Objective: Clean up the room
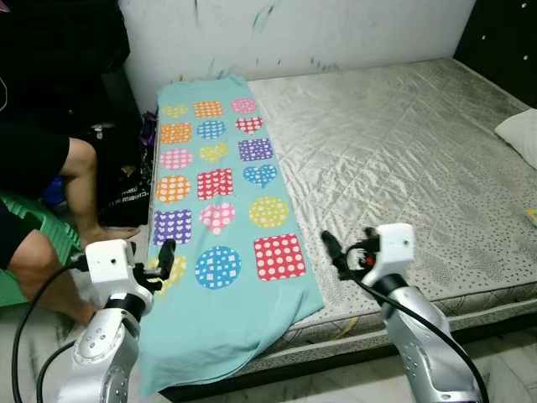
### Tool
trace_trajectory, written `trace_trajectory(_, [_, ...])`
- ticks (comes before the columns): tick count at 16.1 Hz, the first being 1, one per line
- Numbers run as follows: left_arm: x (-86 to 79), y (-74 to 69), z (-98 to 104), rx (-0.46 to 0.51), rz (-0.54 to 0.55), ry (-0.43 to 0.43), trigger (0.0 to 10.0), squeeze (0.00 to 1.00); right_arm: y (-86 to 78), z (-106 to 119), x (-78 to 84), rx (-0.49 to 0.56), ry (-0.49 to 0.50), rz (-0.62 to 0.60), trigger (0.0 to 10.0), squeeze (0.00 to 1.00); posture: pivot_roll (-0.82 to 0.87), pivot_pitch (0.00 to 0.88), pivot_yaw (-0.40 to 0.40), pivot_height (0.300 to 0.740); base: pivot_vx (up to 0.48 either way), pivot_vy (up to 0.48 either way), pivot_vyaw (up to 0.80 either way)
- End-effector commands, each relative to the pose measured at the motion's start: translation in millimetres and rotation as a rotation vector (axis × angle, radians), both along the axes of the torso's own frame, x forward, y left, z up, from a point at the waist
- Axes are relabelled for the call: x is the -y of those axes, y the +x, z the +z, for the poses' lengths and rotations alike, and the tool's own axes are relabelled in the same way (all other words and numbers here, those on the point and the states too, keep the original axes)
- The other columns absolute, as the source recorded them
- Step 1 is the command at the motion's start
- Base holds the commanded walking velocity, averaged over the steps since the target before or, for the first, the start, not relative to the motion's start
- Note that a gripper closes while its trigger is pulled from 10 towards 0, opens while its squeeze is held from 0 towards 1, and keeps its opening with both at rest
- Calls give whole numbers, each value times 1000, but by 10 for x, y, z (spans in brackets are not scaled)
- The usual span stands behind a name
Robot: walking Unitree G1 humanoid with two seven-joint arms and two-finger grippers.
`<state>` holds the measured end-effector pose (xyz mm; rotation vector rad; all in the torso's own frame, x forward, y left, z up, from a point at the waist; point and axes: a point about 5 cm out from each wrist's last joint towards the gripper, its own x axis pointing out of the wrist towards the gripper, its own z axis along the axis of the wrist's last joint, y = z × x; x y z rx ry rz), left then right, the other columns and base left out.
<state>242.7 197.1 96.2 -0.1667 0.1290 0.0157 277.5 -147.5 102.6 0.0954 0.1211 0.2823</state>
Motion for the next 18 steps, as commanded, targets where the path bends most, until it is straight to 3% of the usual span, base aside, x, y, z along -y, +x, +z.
trace_trajectory(1, [2,4,32,4,-4,13,10000,0,12,76,-30,34,-5,22,10000,0,-84,67,44,740,0,0,0])
trace_trajectory(11, [85,114,78,21,-11,4,10000,0,-43,82,-22,35,-19,36,10000,0,-100,91,39,719,0,0,0])
trace_trajectory(18, [87,110,72,18,-2,0,10000,0,-49,94,-49,43,-25,54,10000,0,-101,101,37,714,0,0,0])
